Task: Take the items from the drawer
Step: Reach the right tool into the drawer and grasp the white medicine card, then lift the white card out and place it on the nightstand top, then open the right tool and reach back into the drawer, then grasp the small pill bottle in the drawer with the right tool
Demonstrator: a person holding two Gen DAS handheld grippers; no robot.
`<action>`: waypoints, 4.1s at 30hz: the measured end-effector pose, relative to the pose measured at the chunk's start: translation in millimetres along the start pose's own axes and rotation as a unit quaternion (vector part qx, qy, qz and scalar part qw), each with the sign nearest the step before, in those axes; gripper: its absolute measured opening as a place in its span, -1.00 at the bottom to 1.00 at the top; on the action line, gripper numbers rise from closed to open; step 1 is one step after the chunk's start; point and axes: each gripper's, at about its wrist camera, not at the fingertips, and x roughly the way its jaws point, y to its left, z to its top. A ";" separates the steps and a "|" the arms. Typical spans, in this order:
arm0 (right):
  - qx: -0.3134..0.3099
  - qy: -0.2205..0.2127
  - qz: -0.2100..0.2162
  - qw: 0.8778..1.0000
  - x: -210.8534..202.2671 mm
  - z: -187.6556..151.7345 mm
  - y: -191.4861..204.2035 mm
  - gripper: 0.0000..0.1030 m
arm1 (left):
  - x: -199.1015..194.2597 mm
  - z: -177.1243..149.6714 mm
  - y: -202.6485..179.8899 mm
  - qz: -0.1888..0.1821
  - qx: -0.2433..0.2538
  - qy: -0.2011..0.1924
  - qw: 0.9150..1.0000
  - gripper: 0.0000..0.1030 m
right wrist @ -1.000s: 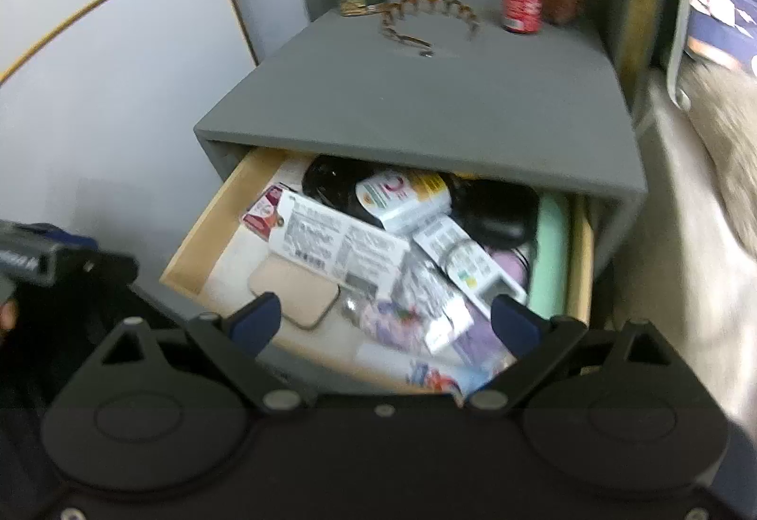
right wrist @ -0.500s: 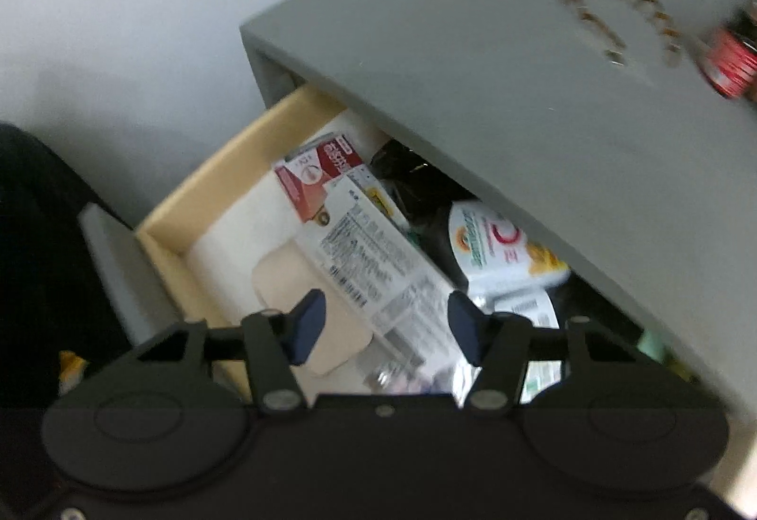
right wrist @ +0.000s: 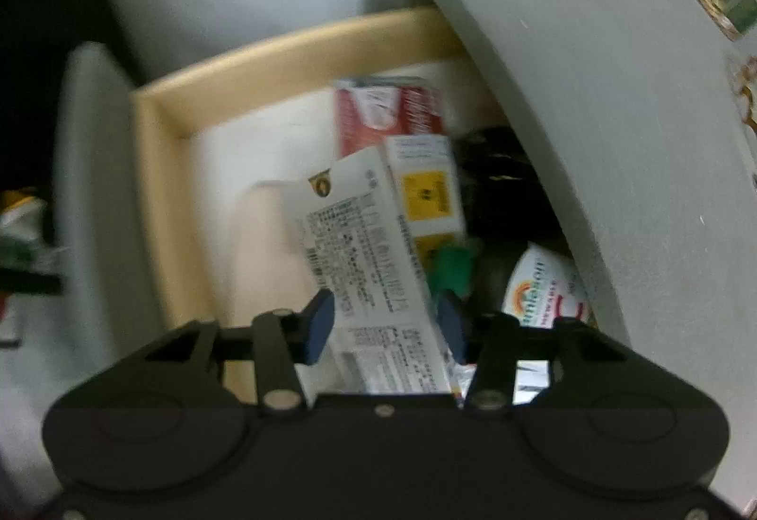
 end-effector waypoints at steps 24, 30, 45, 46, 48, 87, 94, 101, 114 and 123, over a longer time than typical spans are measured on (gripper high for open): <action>0.045 -0.075 0.083 0.993 -52.0 47.0 -35.7 -0.84 | -6.0 5.6 13.7 -0.001 -0.021 -0.020 1.000 0.97; 0.314 -0.203 0.191 0.908 -88.1 70.1 -146.7 -0.84 | -6.9 7.6 20.0 -0.003 -0.037 -0.022 0.999 0.97; 0.464 -0.184 -0.018 0.866 -52.6 41.7 -206.5 -0.06 | -6.1 0.2 2.1 0.029 0.031 -0.038 0.998 0.97; 0.461 -0.196 -0.013 0.865 -62.4 26.7 -196.3 -0.05 | -6.4 0.2 1.5 0.030 0.034 -0.039 0.998 0.97; 0.457 -0.218 -0.003 0.863 -82.0 -3.4 -175.9 -0.02 | -11.2 -0.1 -3.2 0.035 0.053 -0.046 0.997 0.97; 0.313 0.128 -0.041 0.940 39.9 -73.6 -73.0 0.27 | -62.4 1.3 -41.0 0.028 0.109 -0.122 0.986 1.00; 0.332 0.083 -0.069 0.937 25.9 -80.5 -69.5 -0.70 | -63.3 3.2 -38.0 0.034 0.100 -0.124 0.987 1.00; 0.335 0.077 -0.068 0.937 15.2 -84.3 -77.9 -0.71 | -63.0 6.8 -31.6 0.026 0.079 -0.117 0.990 1.00; 0.247 0.103 -0.067 0.961 36.0 -59.2 -55.7 -0.39 | -59.3 4.9 -32.5 0.016 0.077 -0.106 0.991 1.00; 0.177 0.113 -0.106 0.972 67.4 -41.8 -34.6 -0.16 | -49.1 4.4 -25.8 0.019 0.053 -0.087 0.995 1.00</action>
